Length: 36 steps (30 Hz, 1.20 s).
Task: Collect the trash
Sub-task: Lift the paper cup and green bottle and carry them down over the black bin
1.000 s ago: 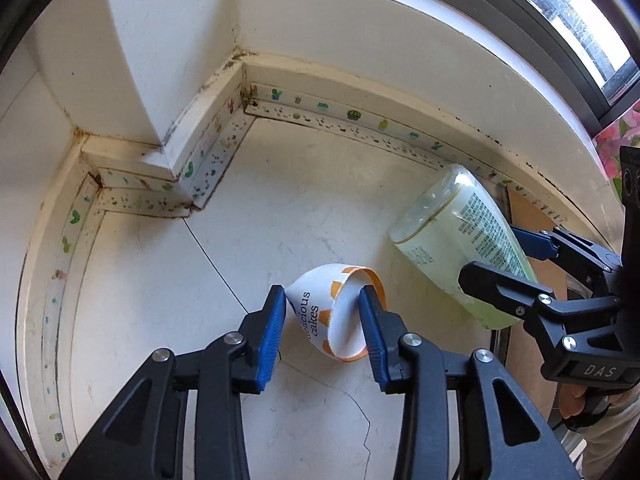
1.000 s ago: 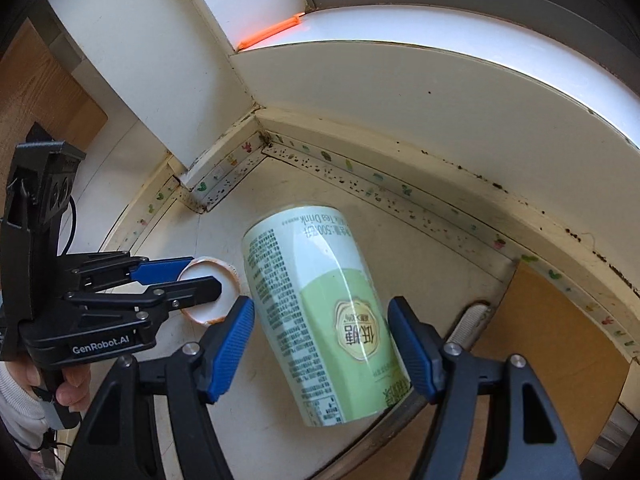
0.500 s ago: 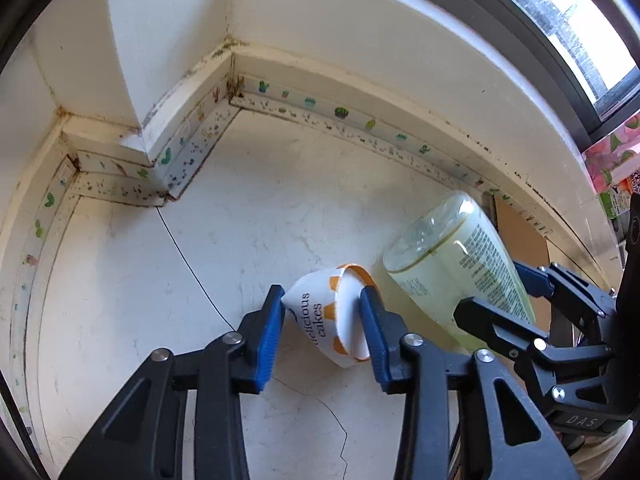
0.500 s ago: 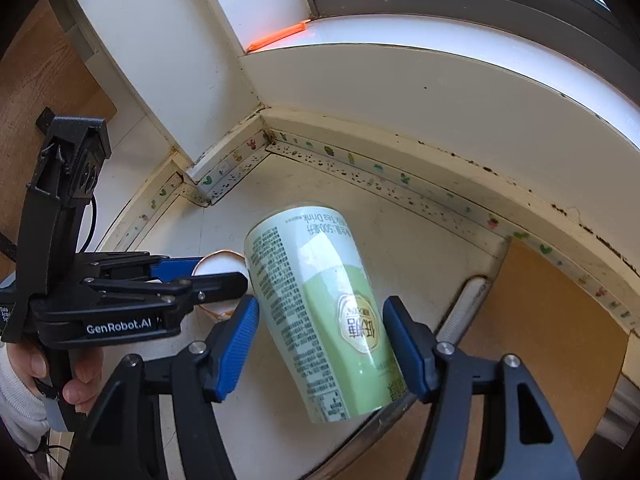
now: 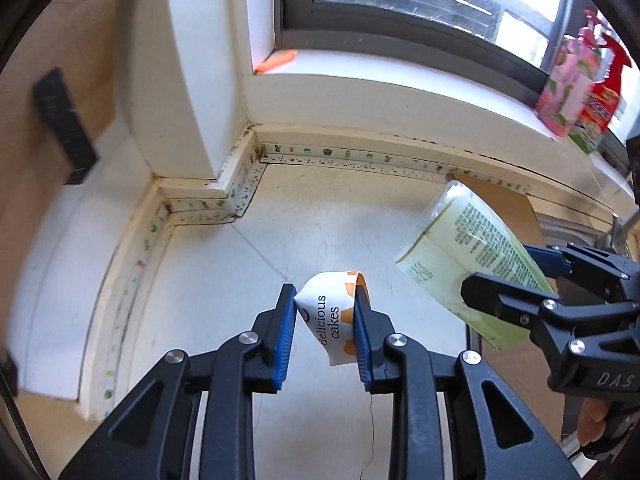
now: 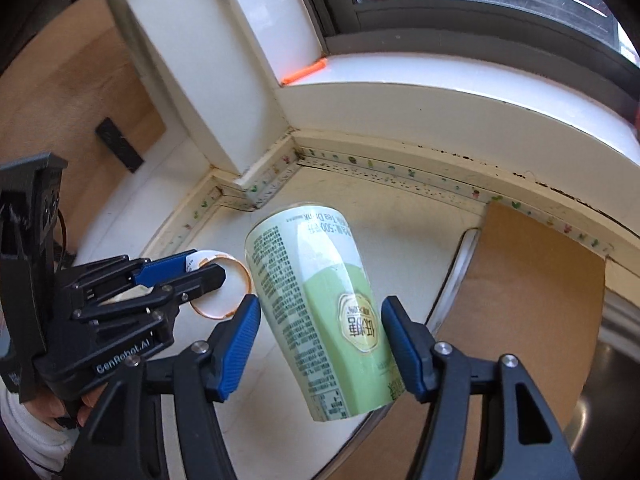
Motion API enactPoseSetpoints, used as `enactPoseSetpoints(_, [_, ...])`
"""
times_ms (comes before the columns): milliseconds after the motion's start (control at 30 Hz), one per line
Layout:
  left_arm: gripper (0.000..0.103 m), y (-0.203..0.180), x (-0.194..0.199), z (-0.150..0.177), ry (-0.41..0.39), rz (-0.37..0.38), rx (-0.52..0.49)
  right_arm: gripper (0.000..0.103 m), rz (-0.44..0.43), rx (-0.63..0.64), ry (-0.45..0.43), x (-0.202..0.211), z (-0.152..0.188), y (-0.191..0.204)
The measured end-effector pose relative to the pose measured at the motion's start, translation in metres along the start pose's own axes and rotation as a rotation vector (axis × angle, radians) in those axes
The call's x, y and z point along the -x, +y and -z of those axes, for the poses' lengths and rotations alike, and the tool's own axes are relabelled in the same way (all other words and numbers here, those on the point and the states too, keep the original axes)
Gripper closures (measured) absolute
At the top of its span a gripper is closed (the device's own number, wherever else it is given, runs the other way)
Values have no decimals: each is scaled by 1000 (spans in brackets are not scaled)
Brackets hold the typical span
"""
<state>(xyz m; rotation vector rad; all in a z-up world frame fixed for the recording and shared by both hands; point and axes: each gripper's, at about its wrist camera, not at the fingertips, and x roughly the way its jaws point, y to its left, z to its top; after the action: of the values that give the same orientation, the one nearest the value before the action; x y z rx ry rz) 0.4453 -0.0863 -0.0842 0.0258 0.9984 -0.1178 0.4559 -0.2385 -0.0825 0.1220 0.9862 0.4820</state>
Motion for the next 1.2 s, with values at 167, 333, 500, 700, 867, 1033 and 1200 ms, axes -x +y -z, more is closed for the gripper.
enactPoseSetpoints(167, [78, 6, 59, 34, -41, 6, -24, 40, 22, -45, -61, 42, 28, 40])
enactPoseSetpoints(333, [78, 9, 115, 77, -89, 11, -78, 40, 75, -128, -124, 84, 67, 79])
enactPoseSetpoints(500, [78, 18, 165, 121, -130, 36, -111, 40, 137, -168, -199, 125, 108, 117])
enactPoseSetpoints(700, [78, 35, 209, 167, -171, 57, -136, 40, 195, -233, -273, 167, 162, 160])
enactPoseSetpoints(867, [78, 43, 245, 208, -216, 67, -174, 40, 229, -276, -302, 190, 210, 196])
enactPoseSetpoints(1033, [78, 44, 268, 250, -224, 79, -191, 40, 245, -314, -299, 206, 255, 224])
enactPoseSetpoints(1200, [78, 39, 281, 284, -212, 85, -203, 40, 263, -342, -264, 214, 293, 238])
